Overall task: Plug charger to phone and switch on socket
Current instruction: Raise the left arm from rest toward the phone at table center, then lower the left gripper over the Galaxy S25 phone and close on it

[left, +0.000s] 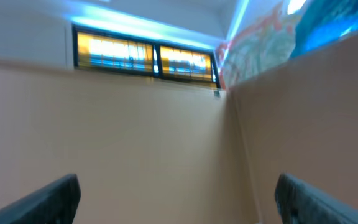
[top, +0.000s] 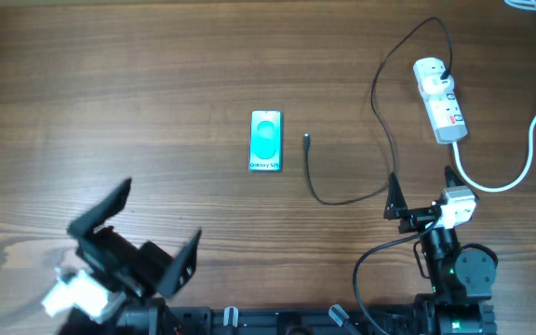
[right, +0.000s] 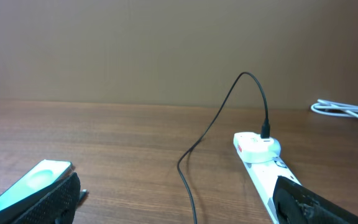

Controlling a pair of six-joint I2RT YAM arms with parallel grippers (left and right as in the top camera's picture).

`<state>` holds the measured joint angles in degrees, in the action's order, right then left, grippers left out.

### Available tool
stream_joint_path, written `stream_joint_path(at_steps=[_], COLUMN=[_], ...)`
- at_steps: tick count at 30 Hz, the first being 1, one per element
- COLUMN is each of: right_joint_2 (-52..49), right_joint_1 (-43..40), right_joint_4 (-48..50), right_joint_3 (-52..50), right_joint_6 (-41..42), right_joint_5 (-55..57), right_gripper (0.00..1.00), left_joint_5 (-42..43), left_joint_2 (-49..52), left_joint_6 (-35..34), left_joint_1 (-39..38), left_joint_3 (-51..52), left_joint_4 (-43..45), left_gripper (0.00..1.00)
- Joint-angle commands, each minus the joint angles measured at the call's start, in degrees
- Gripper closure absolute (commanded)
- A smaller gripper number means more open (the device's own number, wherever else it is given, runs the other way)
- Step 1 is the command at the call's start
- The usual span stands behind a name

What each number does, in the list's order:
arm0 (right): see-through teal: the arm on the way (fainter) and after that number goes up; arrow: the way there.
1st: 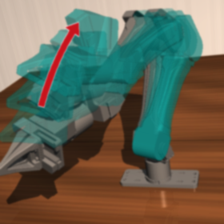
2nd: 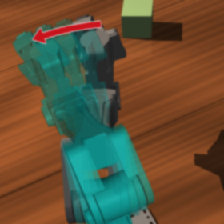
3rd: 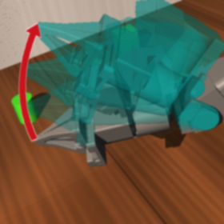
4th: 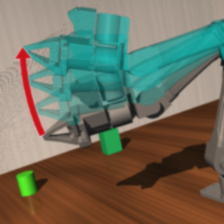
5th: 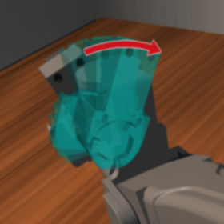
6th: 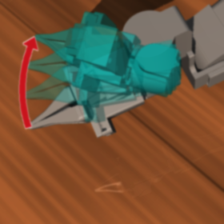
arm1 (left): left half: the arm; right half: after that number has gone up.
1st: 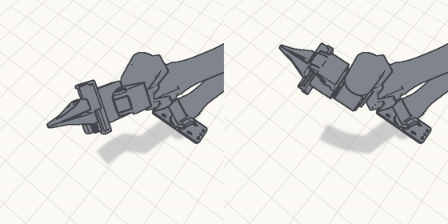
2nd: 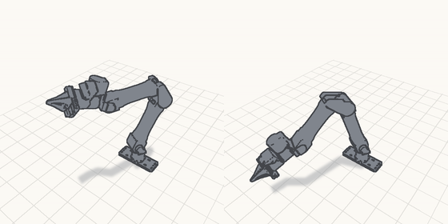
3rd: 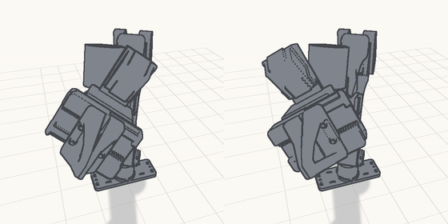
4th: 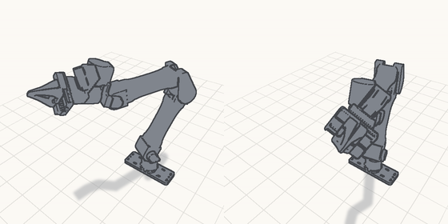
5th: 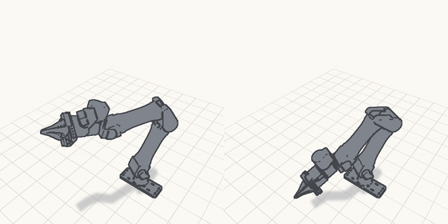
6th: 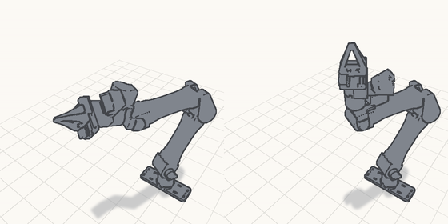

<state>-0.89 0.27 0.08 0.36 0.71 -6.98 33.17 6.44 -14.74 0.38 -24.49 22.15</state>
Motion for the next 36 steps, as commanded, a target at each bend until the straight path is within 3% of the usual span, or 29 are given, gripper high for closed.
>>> stream_joint_path(at_steps=[1, 4, 7, 8, 10, 15, 17, 23, 28, 36], right_joint_2=[0.3, 0.3, 0.3, 0.3, 0.3, 0.3, 0.3, 0.3, 0.3, 0.3], right_joint_1=[-0.2, -0.2, -0.2, -0.2, -0.2, -0.2, -0.2, -0.2, -0.2, -0.2], right_joint_4=[0.2, 0.2, 0.2, 0.2, 0.2, 0.2, 0.2, 0.2, 0.2, 0.2], right_joint_3=[0.0, 0.0, 0.0, 0.0, 0.0, 0.0, 0.0, 0.0, 0.0, 0.0], right_joint_6=[-0.7, -0.7, -0.7, -0.7, -0.7, -0.7, -0.7, -0.7, -0.7, -0.7], right_joint_5=[1.0, 1.0, 1.0, 1.0, 1.0, 1.0, 1.0, 1.0, 1.0, 1.0], right_gripper=[0.0, 0.0, 0.0, 0.0, 0.0, 0.0, 0.0, 0.0, 0.0, 0.0], left_joint_5=[-2.8, -8.1, -2.6, 0.7, 2.0, -30.8, -36.4, -36.5, -35.2, -35.3], left_joint_2=[19.9, 45.3, 63.8, 68.5, 74.4, 86.7, 93.6, 109.7, 111.8, 111.9], left_joint_6=[4.1, 10.5, 9.2, 9.2, 8.7, -10.7, -16.1, -16.6, -14.0, -14.6], left_joint_1=[0.2, 0.2, 0.1, 0.1, -1.9, -18.7, -22.2, -25.5, -26.0, -30.1], left_joint_3=[-30.1, -59.3, -76.6, -80.0, -83.6, -84.9, -84.9, -84.9, -83.6, -72.9], left_joint_4=[-33.5, -73.9, -93.1, -94.9, -96.4, -98.5, -101.1, -96.2, -90.7, -78.1], left_gripper=[0.0, 0.0, 0.0, 0.0, 0.0, 0.01, 0.0, 0.0, 0.0, 0.0])
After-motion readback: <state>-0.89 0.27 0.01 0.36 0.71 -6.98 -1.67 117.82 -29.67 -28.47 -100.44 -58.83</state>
